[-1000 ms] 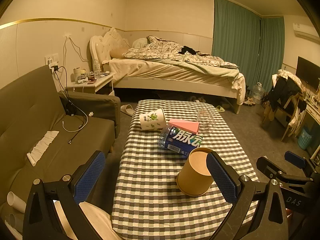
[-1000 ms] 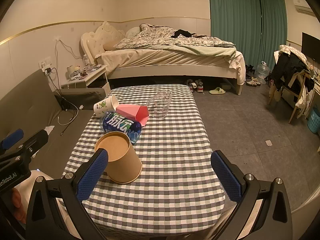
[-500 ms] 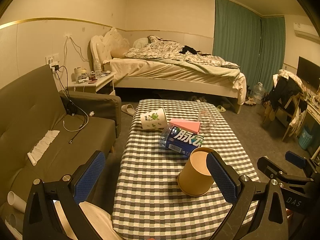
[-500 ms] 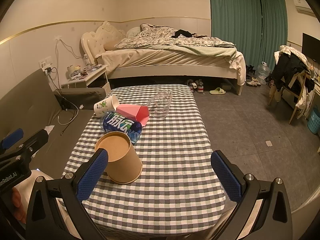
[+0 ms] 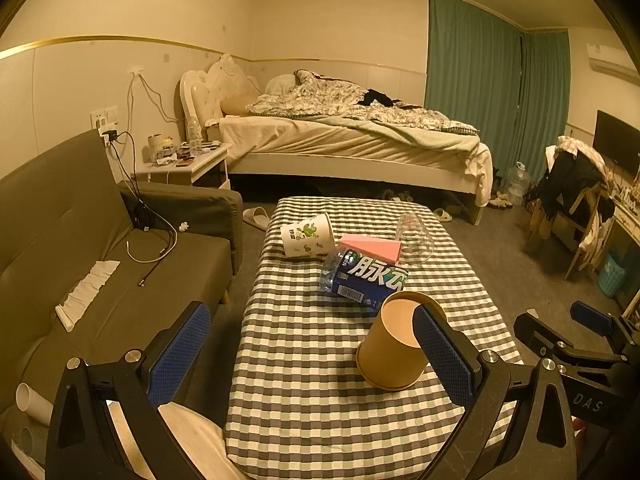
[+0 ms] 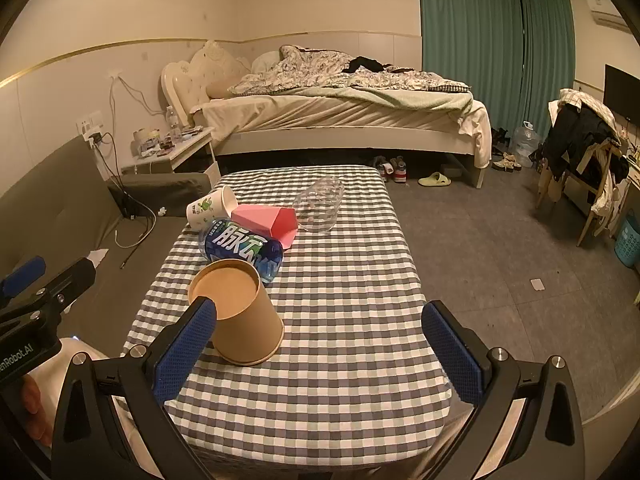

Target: Flip cup upside down

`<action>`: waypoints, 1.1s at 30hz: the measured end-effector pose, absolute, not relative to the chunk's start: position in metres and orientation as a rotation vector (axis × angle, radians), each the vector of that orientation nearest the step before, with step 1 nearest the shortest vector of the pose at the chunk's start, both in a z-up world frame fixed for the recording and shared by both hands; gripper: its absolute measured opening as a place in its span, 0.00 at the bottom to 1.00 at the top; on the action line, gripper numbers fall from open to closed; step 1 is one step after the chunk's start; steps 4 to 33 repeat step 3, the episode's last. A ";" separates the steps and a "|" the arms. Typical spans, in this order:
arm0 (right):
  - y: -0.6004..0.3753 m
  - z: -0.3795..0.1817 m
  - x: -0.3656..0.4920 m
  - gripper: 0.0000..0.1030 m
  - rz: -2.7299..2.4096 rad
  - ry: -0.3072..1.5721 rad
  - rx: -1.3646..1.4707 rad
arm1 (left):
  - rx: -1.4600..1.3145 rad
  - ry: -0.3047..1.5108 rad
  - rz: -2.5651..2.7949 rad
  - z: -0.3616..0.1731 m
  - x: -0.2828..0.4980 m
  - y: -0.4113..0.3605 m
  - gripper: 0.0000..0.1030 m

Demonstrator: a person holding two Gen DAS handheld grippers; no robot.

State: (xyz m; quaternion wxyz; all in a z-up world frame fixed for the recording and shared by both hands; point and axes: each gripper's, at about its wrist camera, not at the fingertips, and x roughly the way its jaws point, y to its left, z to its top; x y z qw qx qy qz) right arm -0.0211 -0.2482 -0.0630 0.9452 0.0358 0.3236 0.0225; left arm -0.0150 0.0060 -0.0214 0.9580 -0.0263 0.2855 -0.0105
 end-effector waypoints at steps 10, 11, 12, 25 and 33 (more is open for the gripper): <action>-0.248 -0.064 -0.022 1.00 0.045 0.660 0.073 | -0.052 0.573 -0.029 -0.023 -0.018 0.006 1.00; -0.248 -0.064 -0.022 1.00 0.045 0.660 0.073 | -0.052 0.573 -0.029 -0.023 -0.018 0.006 1.00; -0.248 -0.064 -0.022 1.00 0.045 0.660 0.073 | -0.052 0.573 -0.029 -0.023 -0.018 0.006 1.00; -0.248 -0.064 -0.022 1.00 0.045 0.660 0.073 | -0.052 0.573 -0.029 -0.023 -0.018 0.006 1.00; -0.248 -0.064 -0.022 1.00 0.045 0.660 0.073 | -0.052 0.573 -0.029 -0.023 -0.018 0.006 1.00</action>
